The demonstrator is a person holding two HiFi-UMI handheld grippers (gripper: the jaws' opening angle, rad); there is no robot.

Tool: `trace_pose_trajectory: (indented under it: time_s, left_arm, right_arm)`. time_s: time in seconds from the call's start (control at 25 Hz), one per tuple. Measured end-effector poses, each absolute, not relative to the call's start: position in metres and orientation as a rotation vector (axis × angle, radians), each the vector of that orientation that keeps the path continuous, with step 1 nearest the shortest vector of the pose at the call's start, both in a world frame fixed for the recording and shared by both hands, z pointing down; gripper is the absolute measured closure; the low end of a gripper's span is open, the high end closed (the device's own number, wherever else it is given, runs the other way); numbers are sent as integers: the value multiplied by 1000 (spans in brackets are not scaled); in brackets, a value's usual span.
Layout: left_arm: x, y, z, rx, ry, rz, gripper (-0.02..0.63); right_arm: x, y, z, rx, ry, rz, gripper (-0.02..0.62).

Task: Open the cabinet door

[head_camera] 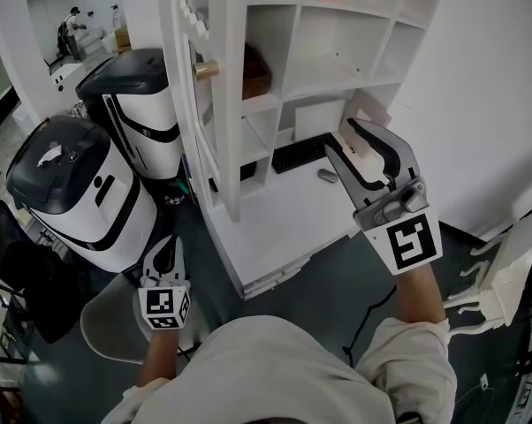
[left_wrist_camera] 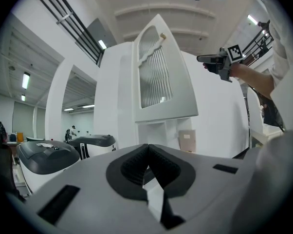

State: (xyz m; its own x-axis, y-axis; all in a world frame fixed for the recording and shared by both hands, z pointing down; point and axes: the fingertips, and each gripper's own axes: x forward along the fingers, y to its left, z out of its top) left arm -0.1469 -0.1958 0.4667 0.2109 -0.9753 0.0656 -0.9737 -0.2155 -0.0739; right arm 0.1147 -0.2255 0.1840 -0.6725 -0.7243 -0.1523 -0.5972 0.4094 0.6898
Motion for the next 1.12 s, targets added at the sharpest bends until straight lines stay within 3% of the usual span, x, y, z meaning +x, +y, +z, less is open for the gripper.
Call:
trace_pose_trajectory:
  time_s: [1.12]
  left_arm:
    - [-140, -204, 467, -2439, 1939, -158, 606]
  right_arm:
    - [140, -248, 300, 1273, -2624, -676, 486]
